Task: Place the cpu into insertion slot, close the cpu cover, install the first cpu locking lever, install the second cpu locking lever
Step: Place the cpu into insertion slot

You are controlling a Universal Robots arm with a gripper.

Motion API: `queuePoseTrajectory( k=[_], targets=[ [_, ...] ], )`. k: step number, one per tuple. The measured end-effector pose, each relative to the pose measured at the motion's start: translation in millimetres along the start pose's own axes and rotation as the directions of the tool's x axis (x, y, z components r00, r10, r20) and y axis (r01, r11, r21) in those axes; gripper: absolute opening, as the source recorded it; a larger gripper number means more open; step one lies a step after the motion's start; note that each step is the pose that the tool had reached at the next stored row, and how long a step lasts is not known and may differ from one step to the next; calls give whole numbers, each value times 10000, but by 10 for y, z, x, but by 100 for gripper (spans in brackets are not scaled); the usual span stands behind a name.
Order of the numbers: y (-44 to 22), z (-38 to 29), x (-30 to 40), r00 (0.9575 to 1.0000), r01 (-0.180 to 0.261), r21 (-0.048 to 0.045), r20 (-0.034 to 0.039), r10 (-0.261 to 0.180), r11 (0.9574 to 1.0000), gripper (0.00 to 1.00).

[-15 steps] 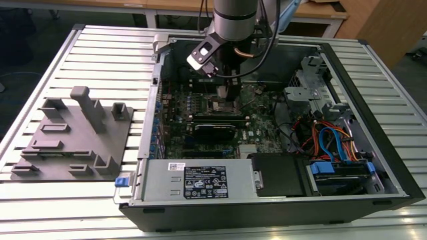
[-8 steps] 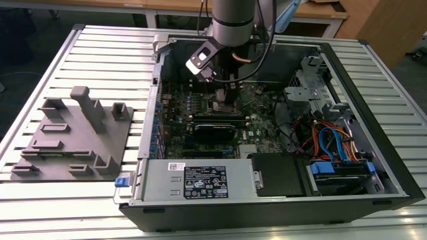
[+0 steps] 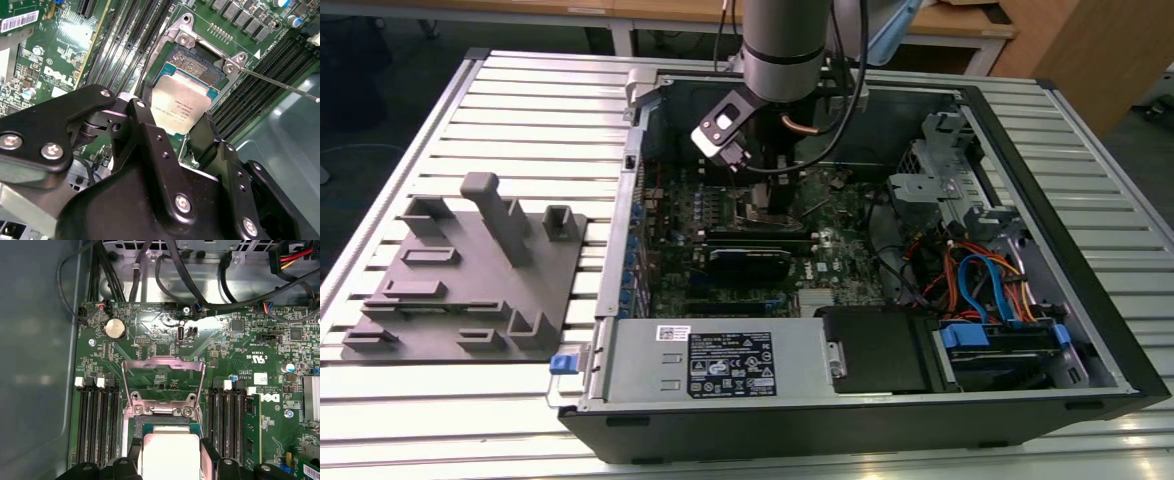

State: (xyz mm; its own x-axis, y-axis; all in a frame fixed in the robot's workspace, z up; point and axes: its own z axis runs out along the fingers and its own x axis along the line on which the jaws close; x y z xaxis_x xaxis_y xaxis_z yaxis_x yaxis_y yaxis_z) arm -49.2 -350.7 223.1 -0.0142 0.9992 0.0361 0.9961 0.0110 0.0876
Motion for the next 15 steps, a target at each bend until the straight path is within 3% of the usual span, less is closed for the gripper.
queuePoseTrajectory(
  k=[15],
  targets=[
    [-3,40,1,10000,-93,-5,6,93,10000,54]
  ],
)
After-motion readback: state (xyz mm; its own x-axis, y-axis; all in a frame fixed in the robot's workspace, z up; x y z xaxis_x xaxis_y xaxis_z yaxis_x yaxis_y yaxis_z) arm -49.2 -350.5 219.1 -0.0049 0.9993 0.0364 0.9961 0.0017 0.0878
